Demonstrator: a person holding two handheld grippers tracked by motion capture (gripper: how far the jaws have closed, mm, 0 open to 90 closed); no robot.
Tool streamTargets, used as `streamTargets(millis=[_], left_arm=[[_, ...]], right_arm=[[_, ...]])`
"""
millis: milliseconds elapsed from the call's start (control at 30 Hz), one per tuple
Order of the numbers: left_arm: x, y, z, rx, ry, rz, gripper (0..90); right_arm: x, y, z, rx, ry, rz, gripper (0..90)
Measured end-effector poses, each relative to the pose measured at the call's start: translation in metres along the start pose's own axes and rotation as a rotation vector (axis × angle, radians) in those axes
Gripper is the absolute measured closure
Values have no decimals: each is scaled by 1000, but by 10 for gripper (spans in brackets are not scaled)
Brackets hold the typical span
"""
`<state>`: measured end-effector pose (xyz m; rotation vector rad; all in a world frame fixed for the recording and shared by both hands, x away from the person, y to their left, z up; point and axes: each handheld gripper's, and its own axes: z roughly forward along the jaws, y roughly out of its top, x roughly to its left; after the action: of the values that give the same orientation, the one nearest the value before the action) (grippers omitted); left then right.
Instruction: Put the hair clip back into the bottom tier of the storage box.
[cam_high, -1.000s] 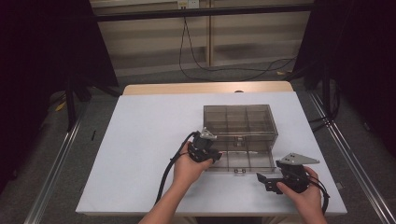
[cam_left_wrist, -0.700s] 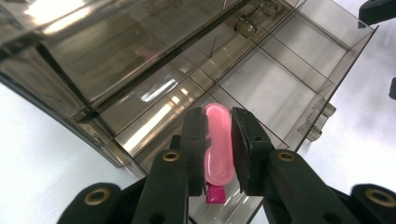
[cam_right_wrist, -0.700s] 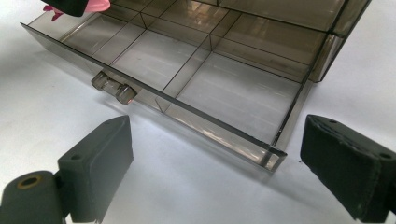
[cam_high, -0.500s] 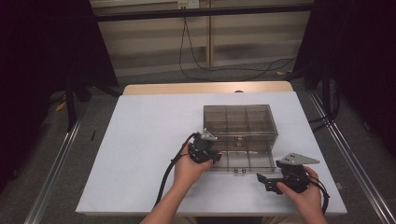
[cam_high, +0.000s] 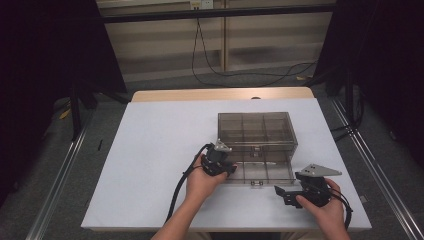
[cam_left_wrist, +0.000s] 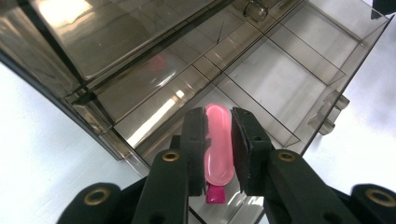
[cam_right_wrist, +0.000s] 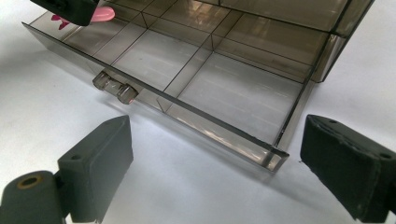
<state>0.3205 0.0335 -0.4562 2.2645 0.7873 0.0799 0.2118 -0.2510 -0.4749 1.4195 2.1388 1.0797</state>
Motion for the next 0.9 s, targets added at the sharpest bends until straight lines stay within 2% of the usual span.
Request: streamTargets(millis=[67,433,633,733,767,900], left_arm=[[-1,0,0,7,9,1,759],[1,0,0,-6,1,-2,744],[3,1,-6,-5,-1,-8,734],[4,1,-9,-27,2,-22,734],[6,2,-12,-15,1,-19,734],[8,2,-17,-36,2,-27,734]], right_arm=[[0,0,0,0,0,0,93],[0,0,0,-3,0,1,93],[1,1,-2,-6,5,5,93],[3,2,-2,-4,4,-1,93],[3,2,-2,-5,6,-1,93],[5,3,-3,-4,6,-7,94]])
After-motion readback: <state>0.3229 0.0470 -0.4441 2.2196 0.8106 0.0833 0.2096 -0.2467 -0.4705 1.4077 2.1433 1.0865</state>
